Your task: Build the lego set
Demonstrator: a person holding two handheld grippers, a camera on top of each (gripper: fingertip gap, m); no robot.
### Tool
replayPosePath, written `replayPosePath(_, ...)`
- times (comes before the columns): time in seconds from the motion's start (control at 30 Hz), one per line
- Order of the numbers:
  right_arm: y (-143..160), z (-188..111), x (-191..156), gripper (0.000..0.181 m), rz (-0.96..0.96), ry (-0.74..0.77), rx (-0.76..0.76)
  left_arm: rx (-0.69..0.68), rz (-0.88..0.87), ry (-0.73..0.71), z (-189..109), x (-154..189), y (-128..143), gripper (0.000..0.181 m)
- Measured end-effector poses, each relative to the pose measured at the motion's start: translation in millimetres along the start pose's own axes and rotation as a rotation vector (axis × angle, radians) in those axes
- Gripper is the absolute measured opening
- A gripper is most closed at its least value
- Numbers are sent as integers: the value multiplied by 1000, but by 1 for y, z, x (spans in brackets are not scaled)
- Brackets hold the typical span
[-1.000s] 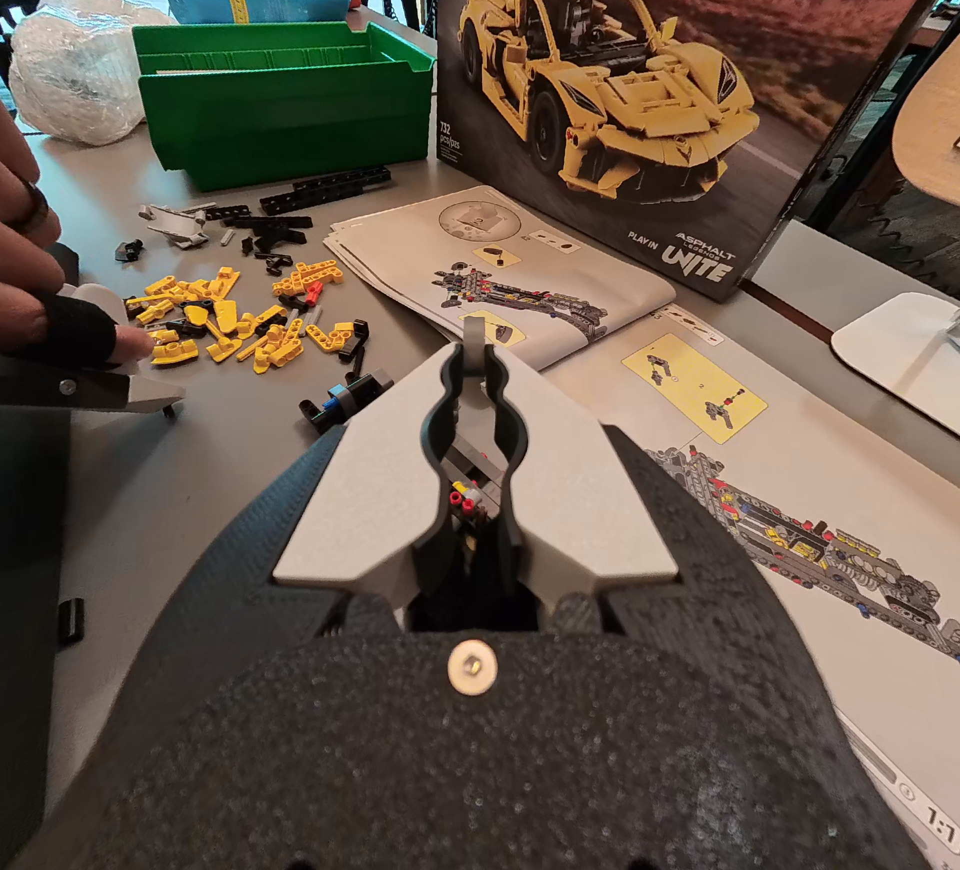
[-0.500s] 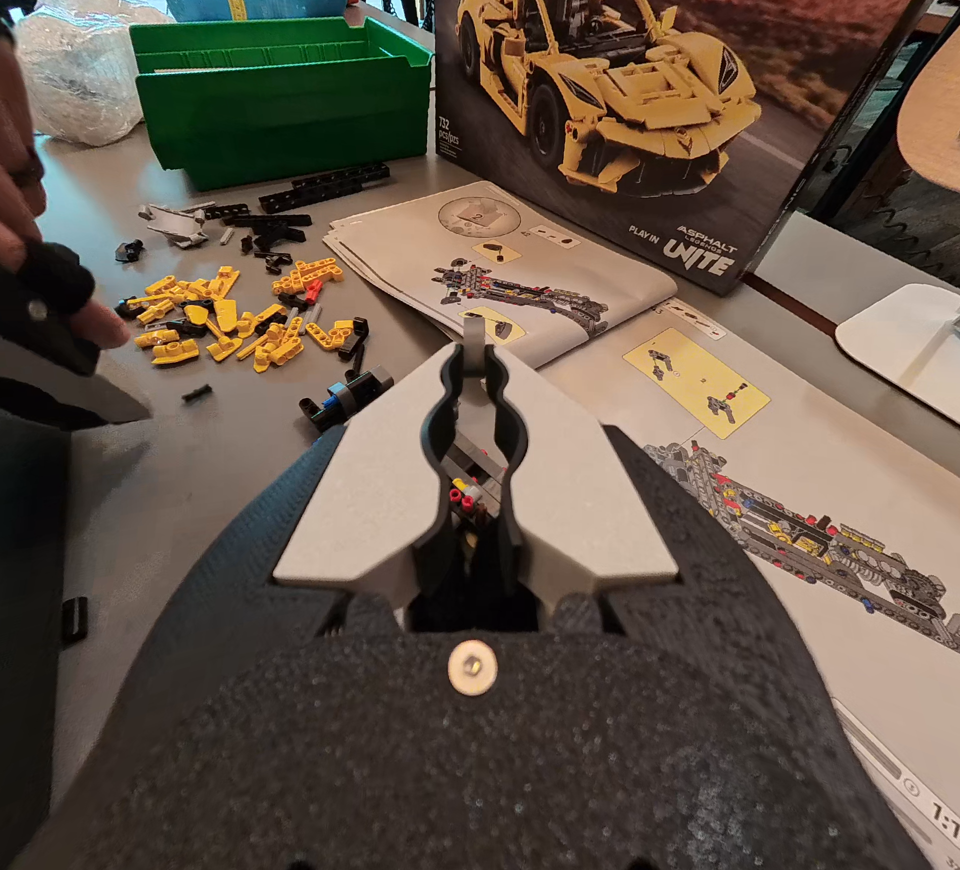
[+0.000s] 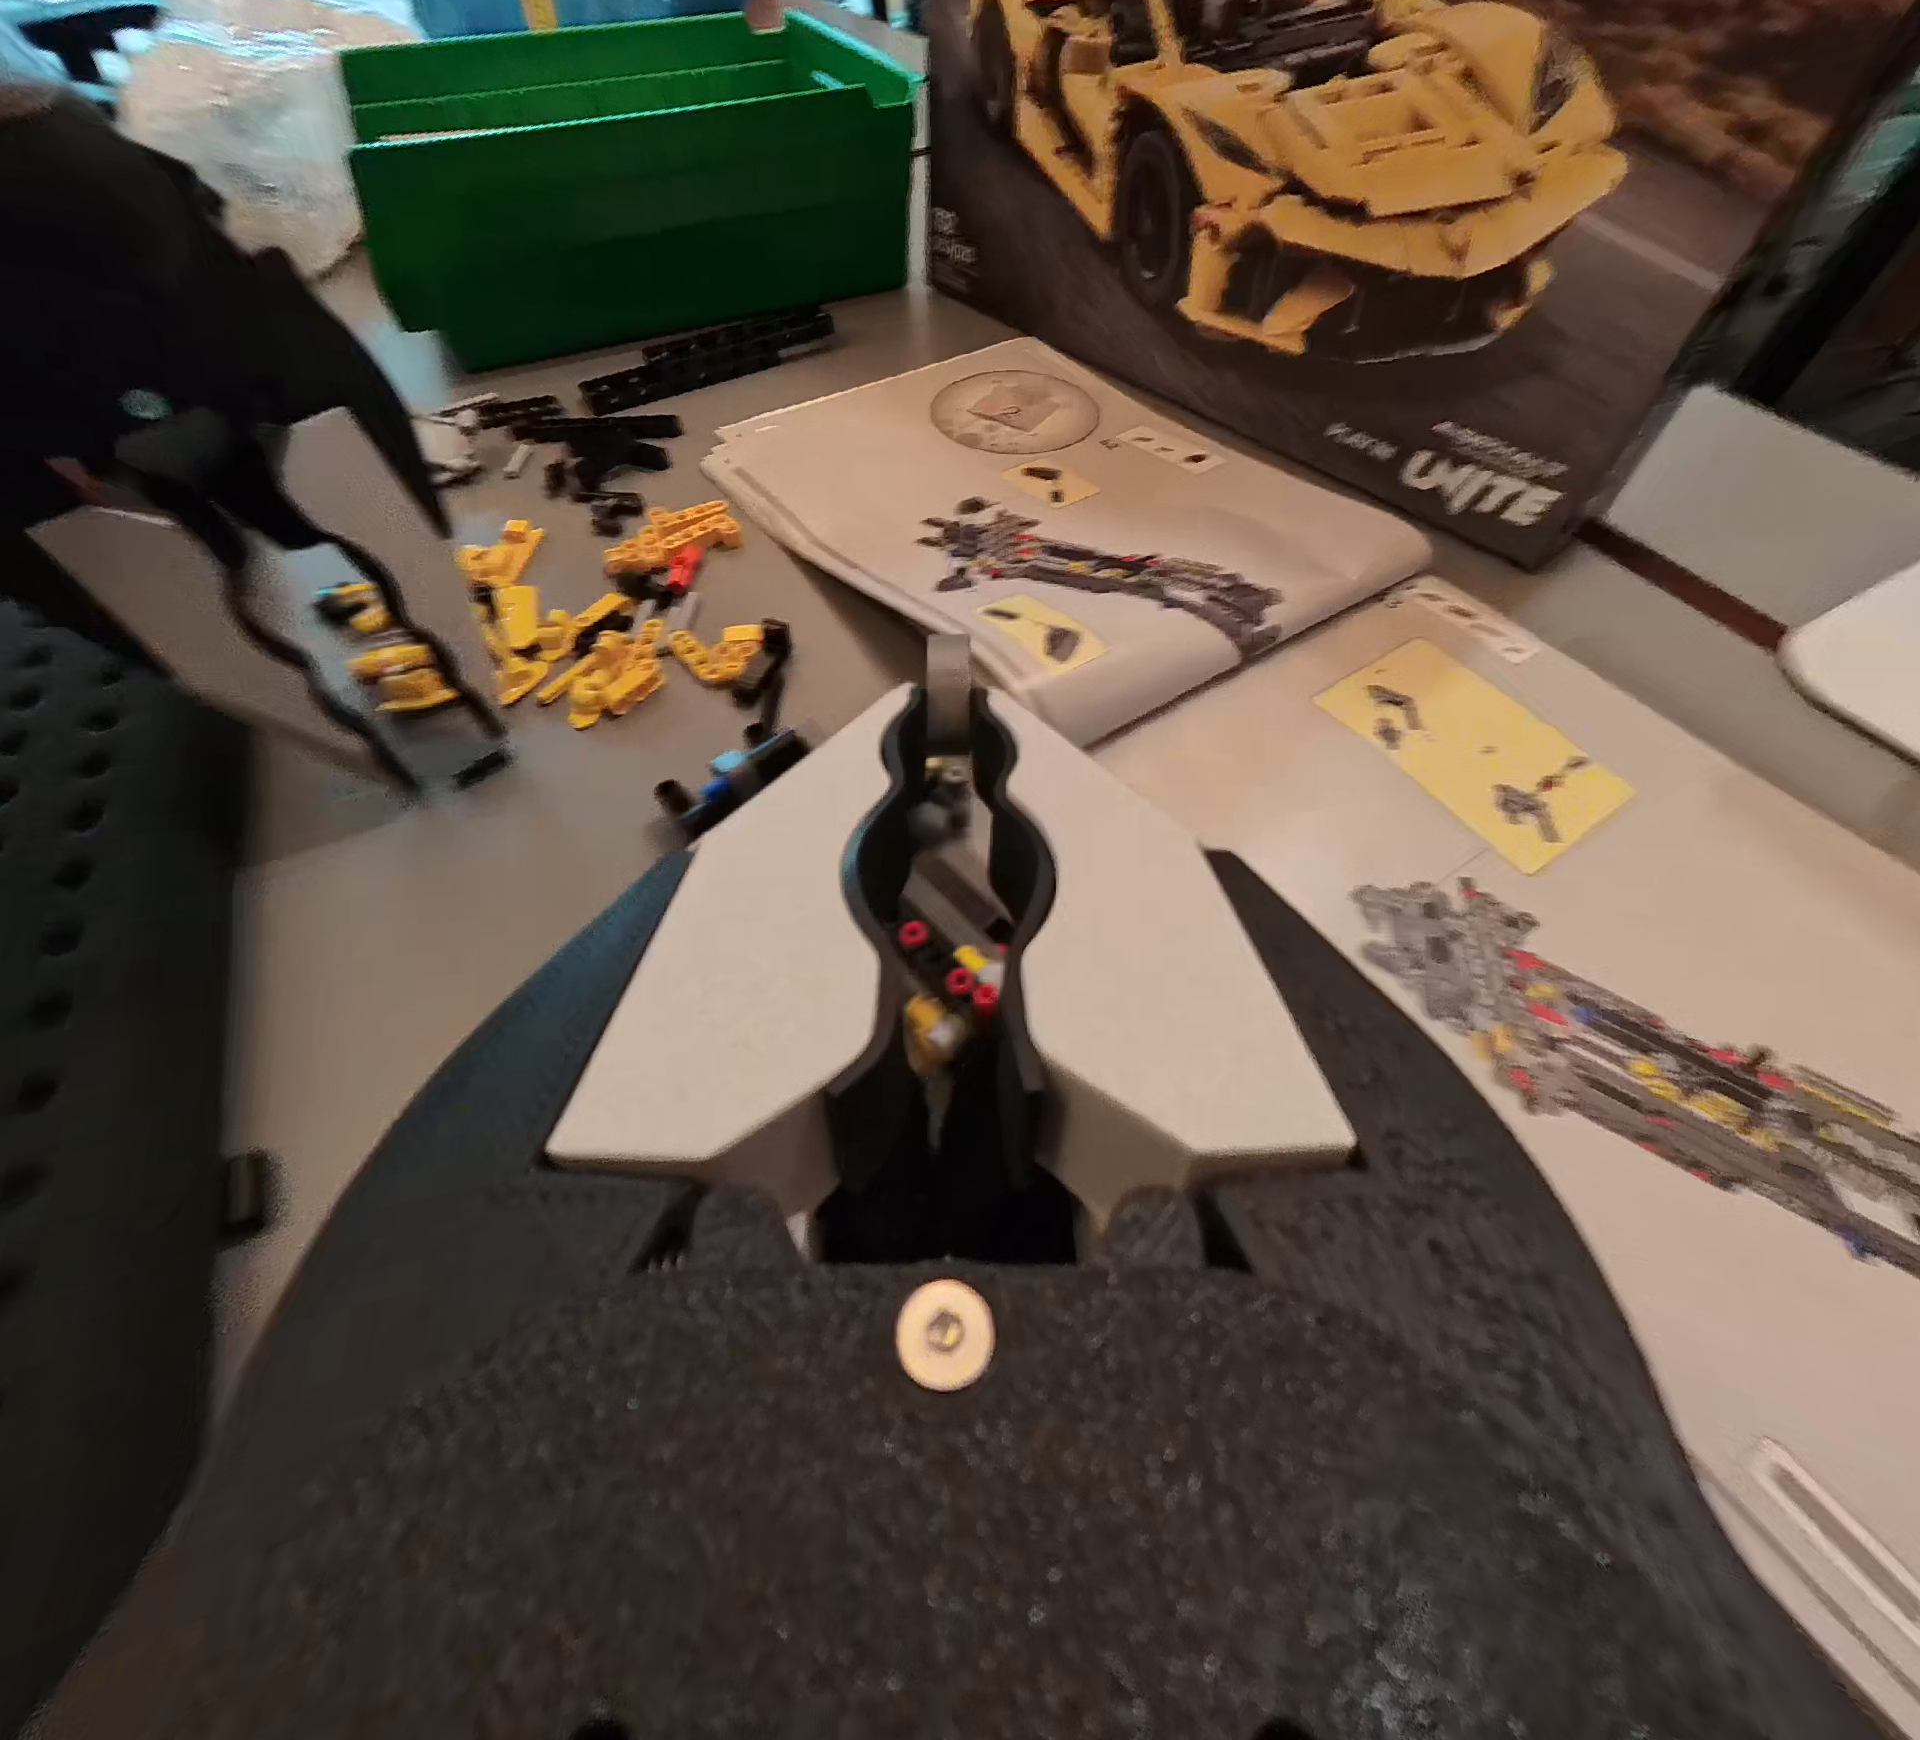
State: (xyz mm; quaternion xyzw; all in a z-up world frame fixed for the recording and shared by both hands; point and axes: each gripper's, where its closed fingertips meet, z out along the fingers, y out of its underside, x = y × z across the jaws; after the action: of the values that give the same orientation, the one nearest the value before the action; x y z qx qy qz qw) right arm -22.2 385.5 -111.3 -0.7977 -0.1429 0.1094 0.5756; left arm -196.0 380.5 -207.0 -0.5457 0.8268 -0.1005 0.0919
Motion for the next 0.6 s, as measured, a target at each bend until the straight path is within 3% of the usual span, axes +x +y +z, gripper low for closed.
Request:
replayPosePath(0.1,20,-4,-43,6,68,-293,-129,73,-40,-24,1,3,-6,25)
replayPosePath(0.17,35,-11,-63,7,-8,-361,-221,115,-73,-40,1,2,-9,25)
replayPosePath(0.23,38,-20,-90,7,-120,-451,-182,141,-92,-61,3,0,-11,20)
replayPosePath(0.37,76,-25,-91,7,-129,-433,-334,199,-124,-86,5,-1,-13,9)
replayPosePath(0.6,96,-21,-84,7,-166,-367,-419,280,-152,-113,6,1,-20,3)
